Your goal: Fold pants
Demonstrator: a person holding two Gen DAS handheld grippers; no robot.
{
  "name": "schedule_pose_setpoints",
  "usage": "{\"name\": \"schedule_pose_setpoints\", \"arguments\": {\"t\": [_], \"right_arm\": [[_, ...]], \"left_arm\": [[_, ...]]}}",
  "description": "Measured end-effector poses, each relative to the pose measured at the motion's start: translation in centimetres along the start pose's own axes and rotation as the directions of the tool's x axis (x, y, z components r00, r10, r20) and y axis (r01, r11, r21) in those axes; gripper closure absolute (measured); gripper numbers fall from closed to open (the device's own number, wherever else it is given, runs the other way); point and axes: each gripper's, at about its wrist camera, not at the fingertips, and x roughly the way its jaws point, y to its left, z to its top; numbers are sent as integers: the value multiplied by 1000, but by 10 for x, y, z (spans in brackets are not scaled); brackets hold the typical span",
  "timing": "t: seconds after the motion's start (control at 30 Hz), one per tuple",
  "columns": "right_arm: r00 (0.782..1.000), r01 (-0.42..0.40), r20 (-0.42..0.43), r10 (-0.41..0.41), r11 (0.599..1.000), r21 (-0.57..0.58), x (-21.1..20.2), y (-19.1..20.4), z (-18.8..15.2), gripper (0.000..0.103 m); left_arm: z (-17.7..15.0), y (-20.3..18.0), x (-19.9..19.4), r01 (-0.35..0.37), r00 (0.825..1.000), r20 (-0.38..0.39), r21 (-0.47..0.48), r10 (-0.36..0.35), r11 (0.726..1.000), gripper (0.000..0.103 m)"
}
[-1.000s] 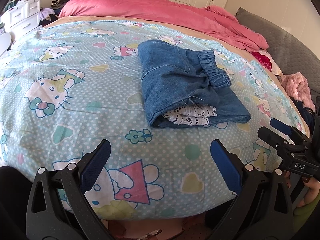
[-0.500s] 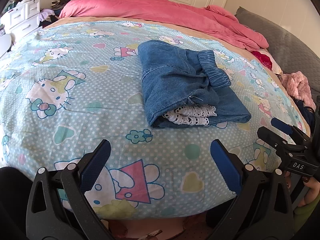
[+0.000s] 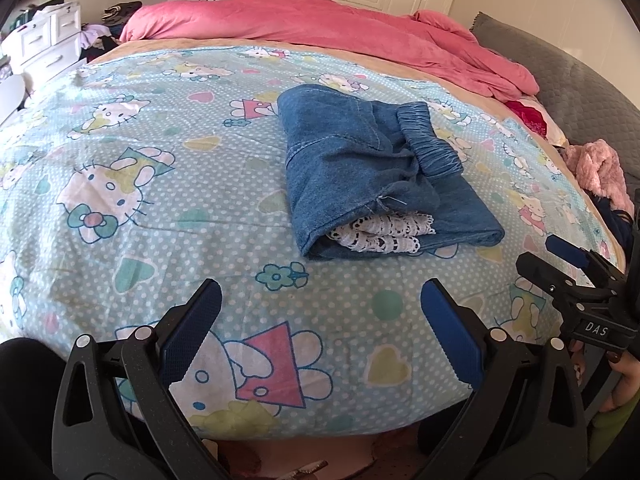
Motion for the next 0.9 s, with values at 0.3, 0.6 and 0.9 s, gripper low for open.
{"name": "schedule_pose_setpoints", "arguments": {"t": [0.3, 0.6, 0.9], "right_arm": [[1000, 23, -6, -23, 1000, 9, 1, -4, 0, 4], [1000, 30, 1, -30, 996, 81, -3, -37, 18, 4], [928, 372, -139, -346, 834, 408, 16, -262, 68, 4]], "left_arm": [[3, -3, 0, -68, 998, 0, 21, 68, 997, 9], [40, 40, -6, -10, 1000, 6, -73, 11, 997, 9], [130, 194, 63, -331, 941, -132, -165, 312, 929, 9]]}}
